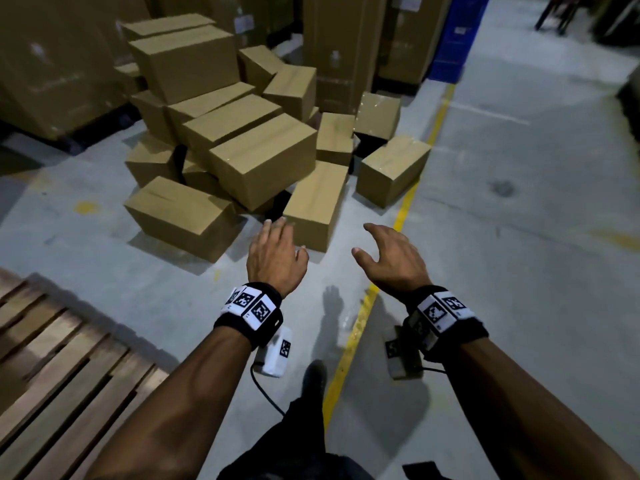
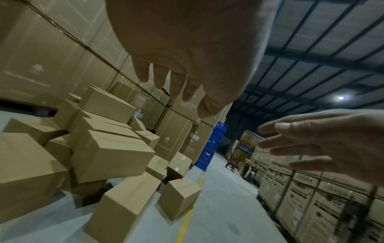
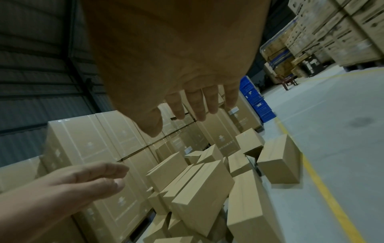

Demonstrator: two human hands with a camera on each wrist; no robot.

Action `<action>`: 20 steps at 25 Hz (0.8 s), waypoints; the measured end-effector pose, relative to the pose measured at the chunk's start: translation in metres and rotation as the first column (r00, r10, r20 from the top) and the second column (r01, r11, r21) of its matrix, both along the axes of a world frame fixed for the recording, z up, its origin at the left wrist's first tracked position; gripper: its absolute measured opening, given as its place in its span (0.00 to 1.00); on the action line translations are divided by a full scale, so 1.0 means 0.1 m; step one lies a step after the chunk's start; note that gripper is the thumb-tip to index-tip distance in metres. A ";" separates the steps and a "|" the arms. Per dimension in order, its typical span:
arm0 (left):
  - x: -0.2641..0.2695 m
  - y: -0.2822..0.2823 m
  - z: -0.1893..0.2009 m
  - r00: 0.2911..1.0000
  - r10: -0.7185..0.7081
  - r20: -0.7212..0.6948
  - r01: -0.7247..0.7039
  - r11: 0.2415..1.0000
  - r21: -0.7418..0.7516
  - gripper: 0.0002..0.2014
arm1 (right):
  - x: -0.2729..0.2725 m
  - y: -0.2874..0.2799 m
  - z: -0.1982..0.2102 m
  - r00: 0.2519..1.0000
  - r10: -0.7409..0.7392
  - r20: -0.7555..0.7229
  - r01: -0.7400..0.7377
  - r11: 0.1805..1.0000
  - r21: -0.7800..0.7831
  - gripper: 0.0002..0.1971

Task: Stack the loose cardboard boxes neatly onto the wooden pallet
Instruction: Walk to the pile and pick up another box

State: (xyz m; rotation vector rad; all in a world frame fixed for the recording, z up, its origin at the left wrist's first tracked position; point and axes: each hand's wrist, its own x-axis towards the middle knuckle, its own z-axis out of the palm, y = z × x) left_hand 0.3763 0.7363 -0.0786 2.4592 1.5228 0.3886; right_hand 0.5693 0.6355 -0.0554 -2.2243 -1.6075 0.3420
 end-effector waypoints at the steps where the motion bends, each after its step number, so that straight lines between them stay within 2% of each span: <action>1: 0.17 0.22 -0.05 1.000 -0.008 -0.002 0.008 1.000 -0.010 0.28 | 0.17 0.20 -0.04 1.000 -0.006 0.009 0.006 1.000 -0.002 0.31; 8: 1.24 1.74 -0.09 1.000 -0.022 -0.021 0.021 0.997 -0.078 0.27 | 1.11 1.59 -0.12 0.999 -0.032 0.017 0.033 0.999 -0.016 0.31; 13: 1.82 2.50 -0.13 0.997 -0.002 -0.074 -0.005 0.995 -0.097 0.27 | 1.75 2.44 -0.13 0.999 -0.003 0.033 0.005 0.999 -0.053 0.28; 20: 2.68 3.56 -0.38 0.975 0.176 -0.135 -0.192 0.974 -0.117 0.27 | 2.81 3.92 -0.43 0.984 0.176 -0.027 -0.177 0.984 -0.030 0.27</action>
